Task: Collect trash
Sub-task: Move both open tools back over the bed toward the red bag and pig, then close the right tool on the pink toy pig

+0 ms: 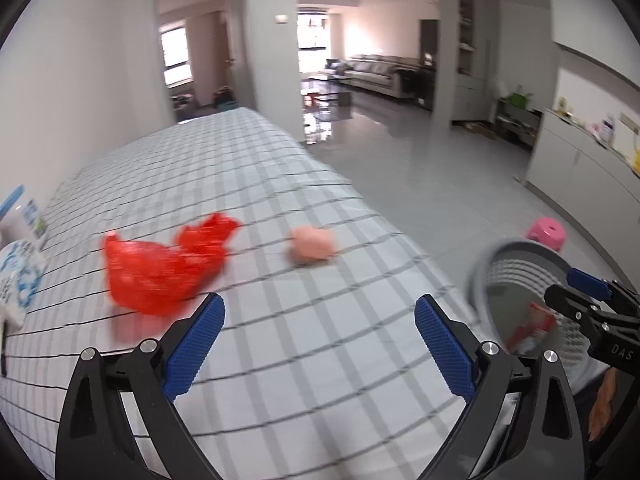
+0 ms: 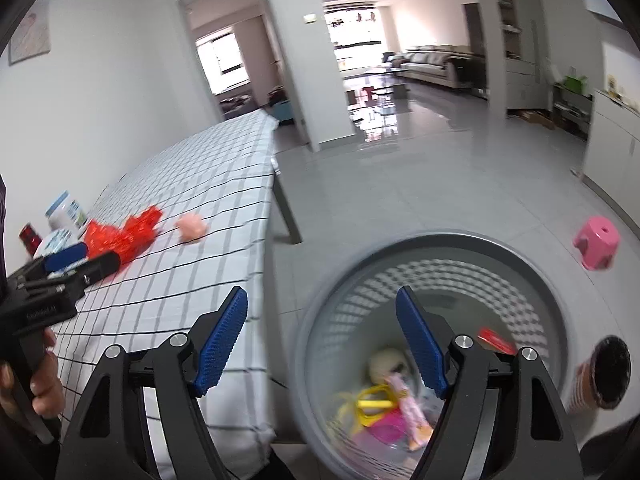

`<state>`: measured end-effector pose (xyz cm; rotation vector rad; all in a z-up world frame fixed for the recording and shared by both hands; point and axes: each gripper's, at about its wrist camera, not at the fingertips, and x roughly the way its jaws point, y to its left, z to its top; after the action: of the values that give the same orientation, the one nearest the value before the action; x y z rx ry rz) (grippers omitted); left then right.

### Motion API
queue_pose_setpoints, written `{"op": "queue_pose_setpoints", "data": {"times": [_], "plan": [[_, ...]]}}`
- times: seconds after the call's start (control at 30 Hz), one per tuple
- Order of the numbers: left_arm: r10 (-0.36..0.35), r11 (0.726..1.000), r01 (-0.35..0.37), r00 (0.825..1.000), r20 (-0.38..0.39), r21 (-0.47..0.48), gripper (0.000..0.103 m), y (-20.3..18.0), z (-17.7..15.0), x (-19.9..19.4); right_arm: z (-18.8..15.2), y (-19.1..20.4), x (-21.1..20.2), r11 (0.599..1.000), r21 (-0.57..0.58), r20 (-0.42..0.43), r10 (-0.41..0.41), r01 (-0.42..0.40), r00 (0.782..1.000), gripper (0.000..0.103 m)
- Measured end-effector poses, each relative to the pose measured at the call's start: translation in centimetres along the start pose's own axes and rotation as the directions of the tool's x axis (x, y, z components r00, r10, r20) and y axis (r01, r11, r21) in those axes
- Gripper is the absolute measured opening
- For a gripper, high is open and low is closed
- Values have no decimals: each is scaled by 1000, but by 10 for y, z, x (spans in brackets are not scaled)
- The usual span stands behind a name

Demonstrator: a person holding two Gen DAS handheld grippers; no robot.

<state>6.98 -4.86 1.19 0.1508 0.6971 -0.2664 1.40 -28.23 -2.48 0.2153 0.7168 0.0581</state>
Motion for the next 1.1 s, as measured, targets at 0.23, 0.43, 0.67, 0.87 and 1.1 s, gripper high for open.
{"op": "queue_pose_setpoints", "data": {"times": [0.23, 0.43, 0.67, 0.87, 1.1], "plan": [[105, 991, -105, 994, -5, -80, 94, 69, -1, 6, 17, 48, 36, 996, -46, -44, 79, -81, 996, 73], [146, 978, -146, 989, -11, -147, 94, 109, 0, 14, 33, 85, 67, 991, -98, -77, 87, -94, 993, 73], [161, 971, -161, 987, -16, -174, 94, 131, 9, 32, 47, 119, 100, 985, -144, -112, 82, -98, 990, 73], [169, 965, -172, 985, -32, -199, 94, 145, 13, 53, 58, 139, 131, 982, -169, -140, 63, -87, 988, 73], [175, 961, -181, 983, -46, -211, 95, 155, 7, 62, 66, 149, 166, 985, -164, -187, 27, -58, 982, 73]]}}
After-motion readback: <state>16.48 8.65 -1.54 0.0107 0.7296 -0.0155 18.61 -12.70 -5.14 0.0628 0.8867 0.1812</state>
